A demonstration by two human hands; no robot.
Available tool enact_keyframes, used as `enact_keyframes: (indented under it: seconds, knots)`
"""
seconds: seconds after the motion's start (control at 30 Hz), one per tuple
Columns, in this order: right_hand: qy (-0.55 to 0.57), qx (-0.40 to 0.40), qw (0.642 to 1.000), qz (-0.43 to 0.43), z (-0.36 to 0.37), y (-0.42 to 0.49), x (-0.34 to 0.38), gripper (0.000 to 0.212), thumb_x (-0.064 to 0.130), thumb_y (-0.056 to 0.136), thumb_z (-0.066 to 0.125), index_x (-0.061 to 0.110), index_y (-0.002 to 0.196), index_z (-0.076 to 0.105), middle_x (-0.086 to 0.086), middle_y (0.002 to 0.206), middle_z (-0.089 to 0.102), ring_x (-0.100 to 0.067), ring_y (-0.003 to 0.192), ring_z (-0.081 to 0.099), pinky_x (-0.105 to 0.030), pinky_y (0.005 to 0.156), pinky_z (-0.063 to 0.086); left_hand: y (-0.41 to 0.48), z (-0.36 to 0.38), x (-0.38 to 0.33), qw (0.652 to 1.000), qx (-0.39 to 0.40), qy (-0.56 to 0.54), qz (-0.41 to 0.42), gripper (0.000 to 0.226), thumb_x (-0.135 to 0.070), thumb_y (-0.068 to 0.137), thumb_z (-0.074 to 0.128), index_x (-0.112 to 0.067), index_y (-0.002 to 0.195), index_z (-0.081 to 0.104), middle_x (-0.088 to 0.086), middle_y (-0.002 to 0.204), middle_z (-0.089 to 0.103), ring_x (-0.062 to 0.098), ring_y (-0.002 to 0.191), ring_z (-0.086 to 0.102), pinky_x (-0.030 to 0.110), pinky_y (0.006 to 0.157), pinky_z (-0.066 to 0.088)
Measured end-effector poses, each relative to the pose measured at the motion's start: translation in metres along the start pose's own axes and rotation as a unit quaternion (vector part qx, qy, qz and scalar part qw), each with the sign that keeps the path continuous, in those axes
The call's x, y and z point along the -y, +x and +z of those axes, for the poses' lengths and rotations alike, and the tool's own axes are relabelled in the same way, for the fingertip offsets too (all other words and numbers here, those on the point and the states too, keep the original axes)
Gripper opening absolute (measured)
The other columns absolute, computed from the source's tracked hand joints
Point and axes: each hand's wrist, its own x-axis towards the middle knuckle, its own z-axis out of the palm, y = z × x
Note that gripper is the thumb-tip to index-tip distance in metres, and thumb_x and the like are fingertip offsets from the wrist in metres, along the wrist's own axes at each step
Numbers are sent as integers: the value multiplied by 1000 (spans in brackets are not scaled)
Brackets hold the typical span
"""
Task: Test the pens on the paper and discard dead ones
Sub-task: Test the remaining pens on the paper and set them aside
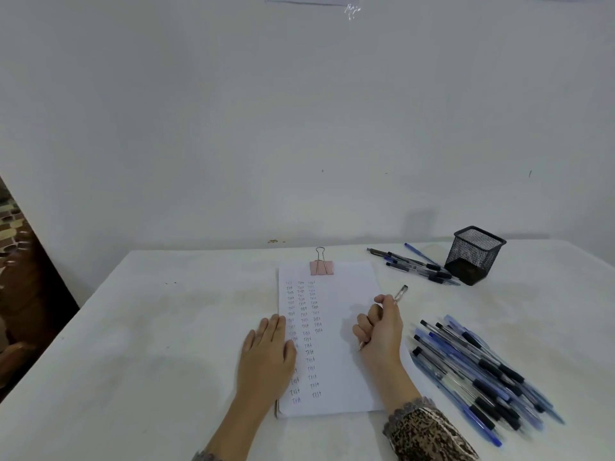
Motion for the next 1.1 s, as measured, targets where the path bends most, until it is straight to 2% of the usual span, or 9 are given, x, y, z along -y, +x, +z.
enact_keyframes:
  seconds: [0.2, 0.3, 0.47, 0.57, 0.63, 0.77, 0.87, 1.0, 1.1]
  knots:
    - [-126, 36, 990, -54, -5, -13, 10, 32, 21, 102, 33, 14, 70, 39, 10, 44, 24, -6, 34, 16, -12, 38, 16, 2, 2, 1, 1000, 9, 12, -1, 74, -43, 79, 1, -18, 148, 8, -5, 157, 7, 11, 144, 3, 29, 116, 2]
    - [-285, 25, 951, -118, -12, -19, 24, 30, 25, 102, 34, 12, 77, 45, 8, 47, 32, -10, 39, 25, -18, 38, 22, 2, 4, 3, 1000, 6, 13, -3, 73, -48, 82, -4, -18, 148, 7, -5, 157, 6, 11, 144, 2, 28, 116, 1]
    - [-689, 20, 693, -208, -45, -7, 88, 22, 29, 100, 32, 14, 110, 46, -4, 76, 56, -20, 64, 52, -31, 52, 35, 2, 2, 2, 1000, 3, 5, -4, 97, -53, 61, -18, -19, 148, 8, -5, 156, 7, 11, 144, 4, 28, 116, 1]
    - [-827, -24, 550, -117, -78, 13, 118, 31, 26, 99, 35, 16, 124, 49, -8, 104, 54, -27, 89, 55, -38, 78, 48, 2, 2, 1, 1000, 3, 3, -4, 85, -51, 72, -11, -18, 148, 8, -5, 156, 7, 11, 144, 4, 28, 116, 1]
    - [-868, -14, 496, -33, -94, 18, 127, 34, 36, 98, 39, 22, 125, 53, -6, 114, 50, -27, 103, 53, -39, 90, 47, 2, 2, 1, 1000, 6, 7, -1, 86, -51, 71, -11, -18, 148, 8, -5, 156, 7, 11, 144, 3, 28, 116, 1]
    - [-869, 9, 494, -16, -104, 16, 133, 32, 37, 96, 42, 25, 122, 57, -1, 102, 46, -25, 105, 53, -37, 93, 45, 2, 2, 1, 1000, 4, 13, -2, 77, -46, 77, -4, -18, 148, 8, -5, 157, 7, 11, 144, 3, 29, 116, 2]
    - [-877, 29, 479, -7, -100, 16, 141, 32, 34, 96, 42, 17, 109, 66, -3, 101, 55, -23, 97, 59, -33, 87, 48, 2, 4, 1, 1000, -5, 14, 1, 95, -52, 64, -16, -18, 148, 12, -4, 156, 10, 12, 144, 6, 29, 116, 4]
    - [-853, 38, 521, -16, -73, 32, 160, 32, 33, 96, 45, 13, 115, 63, -8, 118, 60, -23, 111, 55, -32, 94, 42, 3, 4, 2, 1000, -9, 10, -2, 100, -53, 59, -19, -18, 148, 11, -4, 156, 9, 12, 144, 5, 29, 116, 3]
    - [-851, 45, 520, -59, -38, 66, 166, 29, 20, 99, 38, 4, 105, 61, -15, 109, 61, -28, 113, 55, -28, 85, 41, 2, 2, 0, 1000, -6, 11, -7, 101, -53, 57, -20, -19, 148, 8, -6, 156, 6, 11, 144, 3, 27, 116, 1]
